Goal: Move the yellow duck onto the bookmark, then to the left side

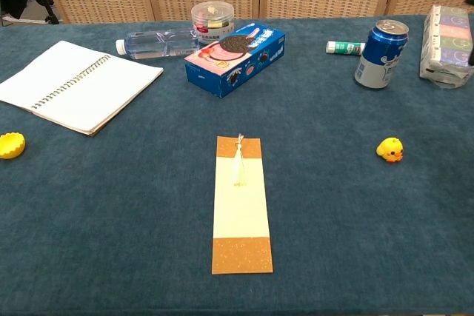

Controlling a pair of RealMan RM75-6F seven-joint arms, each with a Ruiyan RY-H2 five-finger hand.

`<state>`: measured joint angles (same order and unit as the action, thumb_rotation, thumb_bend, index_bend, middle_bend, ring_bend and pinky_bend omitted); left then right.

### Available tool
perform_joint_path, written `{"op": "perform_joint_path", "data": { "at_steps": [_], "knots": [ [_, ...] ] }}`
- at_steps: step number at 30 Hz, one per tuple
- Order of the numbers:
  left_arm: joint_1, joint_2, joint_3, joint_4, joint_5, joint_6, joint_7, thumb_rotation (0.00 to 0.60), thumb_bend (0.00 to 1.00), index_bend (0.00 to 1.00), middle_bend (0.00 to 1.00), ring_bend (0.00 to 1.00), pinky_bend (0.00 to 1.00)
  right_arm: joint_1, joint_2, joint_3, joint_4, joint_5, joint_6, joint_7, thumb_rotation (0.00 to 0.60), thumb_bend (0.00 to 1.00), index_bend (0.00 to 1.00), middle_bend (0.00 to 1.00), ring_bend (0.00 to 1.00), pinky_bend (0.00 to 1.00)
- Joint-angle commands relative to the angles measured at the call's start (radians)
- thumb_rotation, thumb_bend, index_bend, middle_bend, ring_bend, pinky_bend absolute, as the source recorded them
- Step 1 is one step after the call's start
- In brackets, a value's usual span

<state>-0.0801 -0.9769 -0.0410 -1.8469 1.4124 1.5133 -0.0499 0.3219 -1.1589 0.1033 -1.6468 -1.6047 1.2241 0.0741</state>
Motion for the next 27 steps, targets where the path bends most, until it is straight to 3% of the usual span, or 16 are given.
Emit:
{"op": "perform_joint_path", "data": {
  "at_steps": [1, 7, 16, 27],
  "knots": [
    [0.001, -0.004, -0.002, -0.005, 0.004, 0.000, 0.012, 0.600, 0.00, 0.00, 0.00, 0.00, 0.00, 0.114, -0.070, 0.037, 0.016, 0.089, -0.146, -0.062, 0.600, 0.15, 0.44, 0.00, 0.00, 0.00],
    [-0.003, -0.007, -0.004, -0.004, -0.003, -0.018, 0.024, 0.600, 0.00, 0.00, 0.00, 0.00, 0.00, 0.162, -0.145, 0.052, 0.058, 0.170, -0.213, -0.129, 0.600, 0.23, 0.44, 0.00, 0.00, 0.00],
    [-0.007, -0.010, -0.002, -0.004, 0.002, -0.040, 0.037, 0.600, 0.00, 0.00, 0.00, 0.00, 0.00, 0.185, -0.215, 0.034, 0.136, 0.255, -0.249, -0.218, 0.600, 0.23, 0.44, 0.00, 0.00, 0.00],
    [-0.014, -0.011, -0.003, -0.001, -0.002, -0.064, 0.037, 0.600, 0.00, 0.00, 0.00, 0.00, 0.00, 0.188, -0.241, 0.007, 0.212, 0.272, -0.272, -0.166, 0.600, 0.23, 0.44, 0.00, 0.00, 0.00]
  ]
}}
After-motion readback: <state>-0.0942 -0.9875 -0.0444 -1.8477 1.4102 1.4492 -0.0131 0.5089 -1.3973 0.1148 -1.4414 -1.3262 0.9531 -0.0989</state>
